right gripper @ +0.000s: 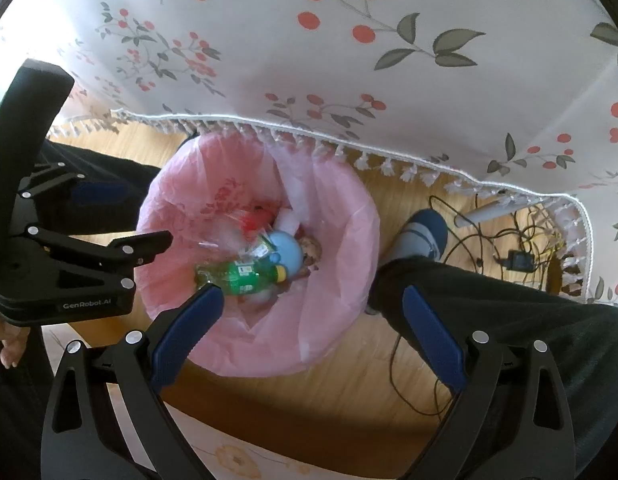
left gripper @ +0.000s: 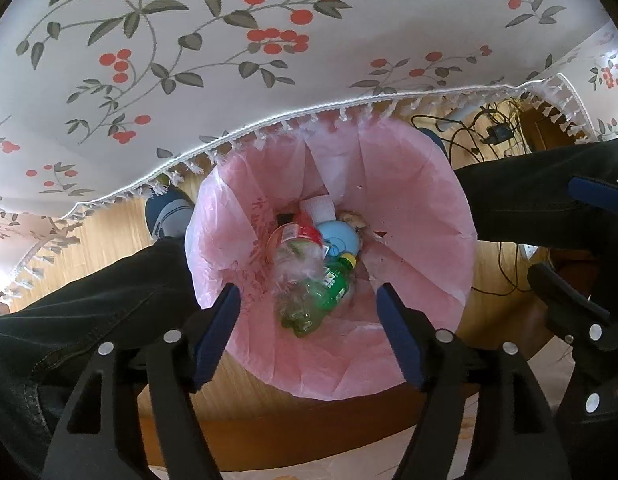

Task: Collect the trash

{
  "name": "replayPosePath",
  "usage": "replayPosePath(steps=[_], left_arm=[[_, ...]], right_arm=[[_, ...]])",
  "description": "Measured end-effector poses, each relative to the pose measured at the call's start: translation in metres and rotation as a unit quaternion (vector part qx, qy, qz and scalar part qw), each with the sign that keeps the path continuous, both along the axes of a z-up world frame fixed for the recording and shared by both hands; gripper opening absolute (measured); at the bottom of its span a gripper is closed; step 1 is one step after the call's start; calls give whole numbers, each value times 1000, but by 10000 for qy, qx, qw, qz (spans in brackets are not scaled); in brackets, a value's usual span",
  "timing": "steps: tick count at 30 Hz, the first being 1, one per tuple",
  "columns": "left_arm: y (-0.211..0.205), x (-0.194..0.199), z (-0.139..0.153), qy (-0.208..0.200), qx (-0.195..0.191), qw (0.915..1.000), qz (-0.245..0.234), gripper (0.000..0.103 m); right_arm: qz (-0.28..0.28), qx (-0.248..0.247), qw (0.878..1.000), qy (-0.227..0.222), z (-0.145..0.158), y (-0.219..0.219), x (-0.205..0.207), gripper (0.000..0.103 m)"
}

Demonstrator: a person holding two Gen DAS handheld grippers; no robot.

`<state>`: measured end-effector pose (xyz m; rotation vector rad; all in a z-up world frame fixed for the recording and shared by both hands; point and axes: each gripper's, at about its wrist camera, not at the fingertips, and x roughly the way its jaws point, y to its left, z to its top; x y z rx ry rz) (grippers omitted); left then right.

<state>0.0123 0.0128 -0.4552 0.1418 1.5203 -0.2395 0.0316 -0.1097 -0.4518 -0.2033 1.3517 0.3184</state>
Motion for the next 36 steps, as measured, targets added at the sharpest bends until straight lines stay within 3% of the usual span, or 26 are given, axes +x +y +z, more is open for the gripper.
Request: replayPosePath(steps=[11, 16, 26, 30, 32, 36], left_arm=[[8, -1, 6, -58, -27, 9999, 94, 81], [15, -5, 29, -275, -35, 9995, 147, 91], [33, -21, 75, -820, -59, 9960, 355, 93], [29, -30, 89, -1083, 60, 9941, 63, 94], [24, -36, 97, -1253, 316, 9915, -145, 98], [24, -42, 106, -1282, 450, 9903, -301, 98]], right_arm=[[105, 1, 9999, 2, 1, 4, -2, 94], [355, -64, 9992, -164, 15, 11, -8, 94], [731, -116, 9957, -559, 51, 18, -20, 97], [869, -187, 9945, -563, 55, 23, -24, 97], [899, -168, 9944, -536, 57, 26, -27, 97], [825, 222, 9957, -349, 64, 24, -31, 97]])
